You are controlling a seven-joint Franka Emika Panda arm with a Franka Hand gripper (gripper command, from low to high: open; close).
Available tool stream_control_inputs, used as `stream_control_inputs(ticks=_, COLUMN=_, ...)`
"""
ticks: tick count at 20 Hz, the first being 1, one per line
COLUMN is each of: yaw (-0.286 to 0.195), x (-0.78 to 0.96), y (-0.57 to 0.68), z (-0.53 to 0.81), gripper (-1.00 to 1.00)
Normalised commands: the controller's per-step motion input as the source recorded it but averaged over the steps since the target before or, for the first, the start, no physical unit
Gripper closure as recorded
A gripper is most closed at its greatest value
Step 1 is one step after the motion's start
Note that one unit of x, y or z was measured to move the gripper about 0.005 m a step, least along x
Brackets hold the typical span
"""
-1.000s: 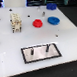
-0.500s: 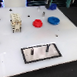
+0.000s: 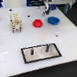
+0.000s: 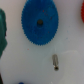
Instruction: Insert the blue gear onto the right peg, followed by the red gear
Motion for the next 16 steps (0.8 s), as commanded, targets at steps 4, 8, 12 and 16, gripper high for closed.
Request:
stream_control_inputs(ticks=4, yaw=0.0, x=-0.24, y=0.11, z=-0.49, gripper=-1.0)
stream_control_inputs(ticks=8, yaw=0.0, x=-0.24, y=0.2, z=-0.49, gripper=-1.0)
stream_control_inputs(ticks=12, yaw=0.0, x=-0.19, y=0.22, z=-0.31, gripper=-1.0)
stream_control_inputs(ticks=16, yaw=0.0, x=-0.07, y=0.18, z=0.01, gripper=-1.0)
